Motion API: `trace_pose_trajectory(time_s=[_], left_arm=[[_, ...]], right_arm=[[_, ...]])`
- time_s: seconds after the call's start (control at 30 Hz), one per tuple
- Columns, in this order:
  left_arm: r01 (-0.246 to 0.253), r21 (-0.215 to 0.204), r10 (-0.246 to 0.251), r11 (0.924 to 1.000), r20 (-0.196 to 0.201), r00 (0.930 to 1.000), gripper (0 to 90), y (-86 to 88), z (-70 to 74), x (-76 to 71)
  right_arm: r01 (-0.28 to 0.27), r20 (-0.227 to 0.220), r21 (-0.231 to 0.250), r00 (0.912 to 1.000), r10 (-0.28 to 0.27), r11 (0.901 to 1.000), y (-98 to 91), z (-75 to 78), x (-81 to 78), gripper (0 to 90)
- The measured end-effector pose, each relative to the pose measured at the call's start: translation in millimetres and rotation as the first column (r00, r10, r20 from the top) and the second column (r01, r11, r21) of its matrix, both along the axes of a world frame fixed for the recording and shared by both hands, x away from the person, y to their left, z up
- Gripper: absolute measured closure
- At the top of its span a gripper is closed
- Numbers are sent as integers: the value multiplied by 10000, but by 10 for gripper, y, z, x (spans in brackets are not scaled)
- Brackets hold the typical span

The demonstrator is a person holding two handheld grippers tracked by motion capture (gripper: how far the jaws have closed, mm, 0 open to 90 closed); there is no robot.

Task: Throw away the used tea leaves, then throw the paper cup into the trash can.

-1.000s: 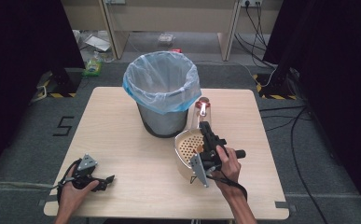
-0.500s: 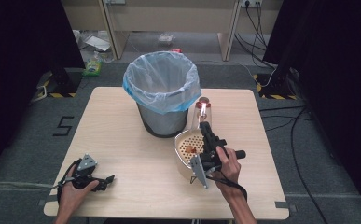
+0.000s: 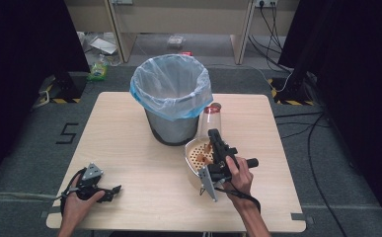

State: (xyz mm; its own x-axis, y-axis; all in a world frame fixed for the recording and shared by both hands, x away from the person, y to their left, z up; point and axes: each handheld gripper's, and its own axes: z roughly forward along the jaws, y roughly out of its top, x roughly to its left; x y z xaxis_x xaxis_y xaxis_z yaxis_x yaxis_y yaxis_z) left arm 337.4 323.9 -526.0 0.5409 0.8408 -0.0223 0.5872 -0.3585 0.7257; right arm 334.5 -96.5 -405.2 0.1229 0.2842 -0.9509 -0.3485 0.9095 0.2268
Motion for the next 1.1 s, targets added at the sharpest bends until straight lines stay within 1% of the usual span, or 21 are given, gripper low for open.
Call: trace_pose_trajectory(time_s=[0.07, 0.23, 0.27, 0.37, 0.4, 0.43, 0.47, 0.53, 0.6, 0.63, 0.67, 0.77, 0.8, 0.83, 0.87, 0.9, 0.93, 0.97, 1.03, 1.07, 1.1], left_arm=[[-1, -4, 1, 10000, 0, 10000, 0, 0, 0, 1], [-7, -12, 7, 10000, 3, 10000, 0, -2, -1, 1], [-7, -10, 7, 10000, 2, 10000, 0, -2, 0, 1], [-7, -11, 7, 10000, 2, 10000, 0, -2, -1, 2], [-13, -1, 13, 10000, -2, 10000, 0, -2, 0, 1], [-13, -1, 13, 10000, -2, 10000, 0, -2, 0, 1], [-13, 0, 13, 10000, -2, 10000, 0, -2, 0, 1], [-6, -11, 6, 10000, 3, 10000, 0, -2, -1, 2], [-14, -2, 14, 10000, 0, 10000, 0, -2, 0, 1], [-14, -2, 14, 10000, 0, 10000, 0, -2, 0, 1], [-15, -2, 15, 10000, 0, 10000, 0, -2, 0, 1], [-16, -1, 16, 10000, -2, 10000, 0, -3, 0, 2], [-16, -1, 16, 10000, -2, 10000, 0, -3, 0, 1], [-16, -1, 16, 10000, -2, 10000, 0, -3, 0, 1], [-15, -2, 15, 10000, -7, 10000, 0, -3, 1, 1], [-17, 1, 17, 10000, -4, 10000, 0, -3, 0, 1], [-17, 1, 17, 10000, -4, 10000, 0, -3, 0, 1], [-17, -1, 17, 10000, -7, 10000, 0, -3, 1, 1], [-15, -2, 15, 10000, -7, 10000, 0, -3, 1, 1], [-15, -2, 15, 10000, -7, 10000, 0, -3, 1, 1], [-18, -4, 18, 10000, 0, 10000, 0, -3, 0, 1]], right_arm=[[33, -32, 41, 10000, -33, 10000, -2, 9, 6, 879], [192, -540, 755, 9984, -152, 9970, -64, 77, 49, 879], [290, -1245, 1393, 9922, -116, 9898, -98, 123, 85, 878], [410, -2252, 2534, 9741, 177, 9665, -178, 205, 151, 878], [444, -2501, 2908, 9677, 312, 9558, -204, 230, 165, 878], [444, -2501, 2908, 9677, 312, 9558, -204, 230, 165, 878], [555, -2999, 3524, 9523, 566, 9342, -251, 273, 196, 878], [630, -3433, 4081, 9350, 891, 9108, -293, 309, 231, 878], [663, -3585, 4477, 9269, 1111, 8917, -328, 338, 257, 877], [663, -3585, 4477, 9269, 1111, 8917, -328, 338, 257, 877], [727, -3815, 4956, 9135, 1417, 8655, -376, 386, 293, 878], [828, -3919, 5553, 9037, 1725, 8275, -449, 439, 341, 877], [877, -4028, 5701, 8964, 1850, 8169, -473, 450, 364, 877], [877, -4028, 5701, 8964, 1850, 8169, -473, 450, 364, 877], [1043, -4194, 5954, 8861, 1974, 7967, -529, 474, 420, 877], [1127, -4256, 6032, 8827, 1992, 7896, -551, 486, 441, 877], [1127, -4256, 6032, 8827, 1992, 7896, -551, 486, 441, 877], [1312, -4389, 6374, 8717, 2178, 7593, -626, 534, 508, 877], [1457, -4478, 6578, 8645, 2282, 7389, -680, 578, 564, 877], [1457, -4478, 6578, 8645, 2282, 7389, -680, 578, 564, 877], [1575, -4534, 6847, 8565, 2467, 7116, -736, 646, 635, 877]])
